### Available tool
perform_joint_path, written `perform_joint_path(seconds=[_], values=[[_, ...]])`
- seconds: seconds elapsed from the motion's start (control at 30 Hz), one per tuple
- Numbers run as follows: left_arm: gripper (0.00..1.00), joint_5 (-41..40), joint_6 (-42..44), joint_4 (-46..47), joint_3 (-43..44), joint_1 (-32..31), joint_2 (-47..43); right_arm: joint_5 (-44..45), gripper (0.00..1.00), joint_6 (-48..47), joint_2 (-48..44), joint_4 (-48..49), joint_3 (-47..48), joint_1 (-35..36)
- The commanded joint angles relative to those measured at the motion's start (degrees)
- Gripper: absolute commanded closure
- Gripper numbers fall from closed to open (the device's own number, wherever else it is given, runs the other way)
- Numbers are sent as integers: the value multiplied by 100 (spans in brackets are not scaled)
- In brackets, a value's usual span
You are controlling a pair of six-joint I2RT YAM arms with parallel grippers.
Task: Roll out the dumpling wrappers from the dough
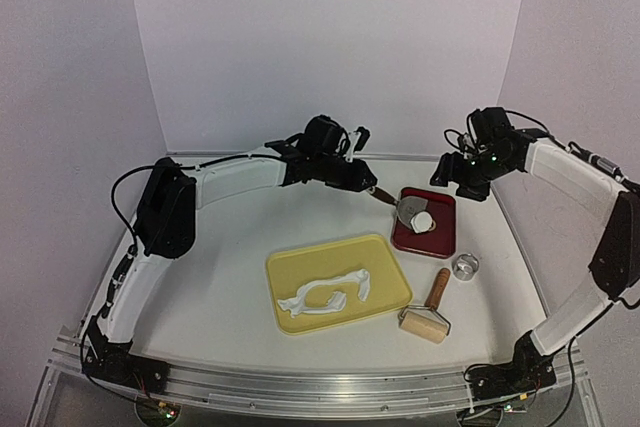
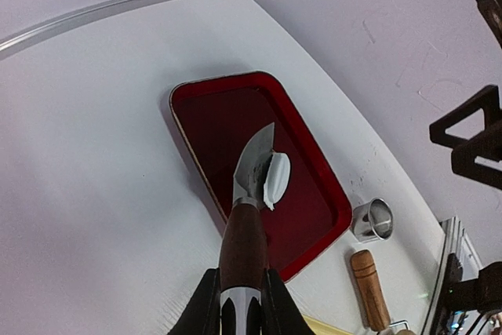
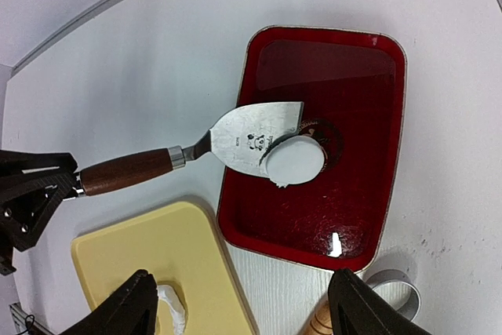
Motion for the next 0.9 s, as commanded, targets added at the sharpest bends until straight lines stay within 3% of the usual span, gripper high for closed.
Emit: perform_joint_path(seconds=[0.0, 0.2, 0.43, 0.87], values=[[100, -799, 630, 244, -298, -26, -681, 183, 25, 59, -166, 20, -20, -13], [100, -661, -420, 403, -748, 241, -1214, 376, 24, 219, -121, 49, -5, -11], [100, -422, -1871, 981, -2486, 1161, -2436, 690, 22, 660, -45, 128, -233, -14], [100, 118, -2551, 1016, -5828, 2831, -4280, 1018, 19, 658, -425, 656, -830, -11]])
